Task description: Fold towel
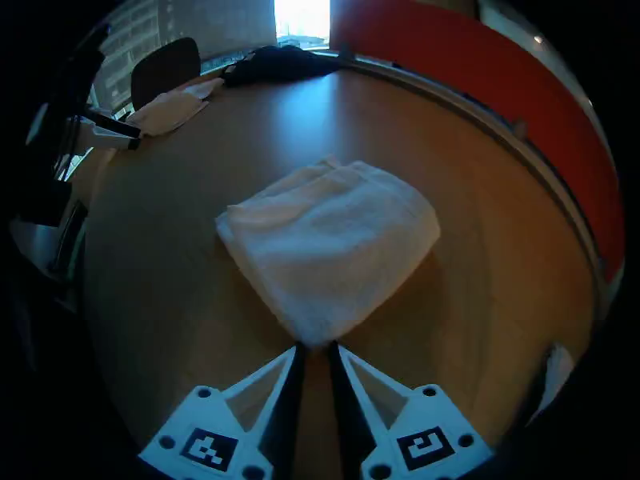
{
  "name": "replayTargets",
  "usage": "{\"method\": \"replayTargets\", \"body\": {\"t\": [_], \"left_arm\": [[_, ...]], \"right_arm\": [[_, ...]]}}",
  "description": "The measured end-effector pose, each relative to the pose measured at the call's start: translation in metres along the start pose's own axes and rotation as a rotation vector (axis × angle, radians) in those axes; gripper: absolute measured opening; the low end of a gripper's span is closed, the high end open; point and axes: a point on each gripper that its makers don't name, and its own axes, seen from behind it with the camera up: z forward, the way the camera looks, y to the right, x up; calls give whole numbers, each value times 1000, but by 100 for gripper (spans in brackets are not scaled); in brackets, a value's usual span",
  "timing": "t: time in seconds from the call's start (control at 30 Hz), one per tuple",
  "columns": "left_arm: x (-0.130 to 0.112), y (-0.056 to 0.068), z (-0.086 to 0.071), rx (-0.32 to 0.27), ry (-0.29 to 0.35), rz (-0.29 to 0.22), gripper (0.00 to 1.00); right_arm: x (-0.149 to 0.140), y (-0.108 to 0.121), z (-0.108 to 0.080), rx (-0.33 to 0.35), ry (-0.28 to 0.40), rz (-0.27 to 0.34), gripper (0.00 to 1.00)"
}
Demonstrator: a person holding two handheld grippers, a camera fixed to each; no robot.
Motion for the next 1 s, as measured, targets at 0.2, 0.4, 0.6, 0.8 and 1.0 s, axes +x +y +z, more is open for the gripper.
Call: {"method": "replayTargets", "body": {"t": [0.2,0.4,0.6,0.8,1.0], "left_arm": [[0,0,1,-1,-2,3,94],[0,0,1,-3,-2,7,94],[2,0,1,-6,3,12,94],[5,3,0,-17,14,12,94],[10,6,-3,-25,29,20,94]], "right_arm": [[1,-2,0,0,6,-11,5],[4,-1,-2,-9,16,-5,5],[21,1,-15,-21,52,-13,5],[56,5,-32,-33,99,-38,5],[98,10,-49,-53,150,-94,5]]}}
